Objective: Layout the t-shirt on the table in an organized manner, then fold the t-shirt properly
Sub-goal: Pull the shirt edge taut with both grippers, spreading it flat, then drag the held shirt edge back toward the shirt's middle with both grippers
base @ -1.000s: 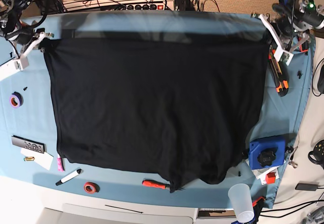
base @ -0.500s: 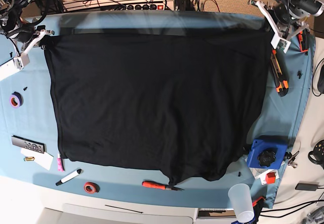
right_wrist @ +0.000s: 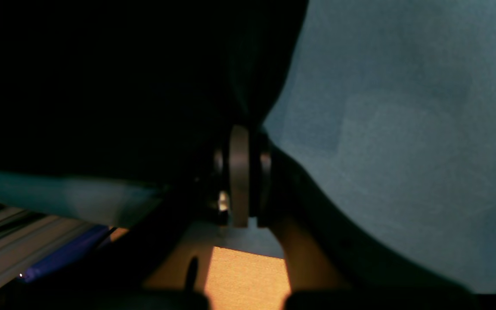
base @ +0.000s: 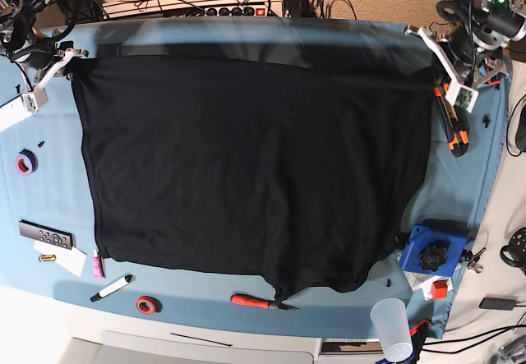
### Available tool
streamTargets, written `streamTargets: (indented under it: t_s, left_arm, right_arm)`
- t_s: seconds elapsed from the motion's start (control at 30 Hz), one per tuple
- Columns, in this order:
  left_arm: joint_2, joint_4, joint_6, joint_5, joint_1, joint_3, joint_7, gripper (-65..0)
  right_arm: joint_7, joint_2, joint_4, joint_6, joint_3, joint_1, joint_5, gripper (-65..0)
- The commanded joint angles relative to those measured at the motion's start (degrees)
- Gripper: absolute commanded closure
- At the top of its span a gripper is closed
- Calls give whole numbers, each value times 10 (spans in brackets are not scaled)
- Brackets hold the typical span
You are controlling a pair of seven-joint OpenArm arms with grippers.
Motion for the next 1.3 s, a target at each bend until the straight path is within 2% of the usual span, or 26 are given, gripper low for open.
streamTargets:
  t_s: [0.0,0.17,0.33,0.4,0.47,0.53,0.63,0.73,0.83,0.9,1.0,1.27]
  left_arm:
    - [-7,6,2,2,-9,-4,-12,0]
    - [-7,-21,-37,-17,-42,3,-33,0]
    - [-7,-57,-41,-15,-93,48,-38,0]
    - [-7,-82,-42,9,-118,76,-51,0]
    - [-7,-105,-36,54,-147,110,-70,0]
    - [-7,-120,-15,104,-174,139,-84,0]
    - [-7,-131,5,161,-215,169,-87,0]
    - [-7,-155,2,173,-249,196,-111,0]
    - [-7,-200,-12,186,-280,234,-122,0]
    - [-7,-230,-5,211,-302,255,-130,0]
    - [-7,-264,24,233,-329,264,-148,0]
    - [-7,-360,9,222,-391,266,-161,0]
  right_arm:
    - [14,13,7,3,6,1,1,0]
    - [31,13,7,3,6,2,-1,0]
    - [107,13,7,2,6,3,-46,0]
    - [130,13,7,2,6,10,-66,0]
    - [134,13,7,2,6,24,-71,0]
    - [136,13,7,2,2,39,-71,0]
    - [138,13,7,2,-26,63,-71,0]
    - [160,13,3,-1,-80,84,-105,0]
    - [200,13,-23,-39,-132,113,-175,0]
    - [220,13,-56,-48,-155,138,-203,0]
    - [241,13,-114,-49,-172,182,-210,0]
    - [259,13,-235,-43,-176,286,-226,0]
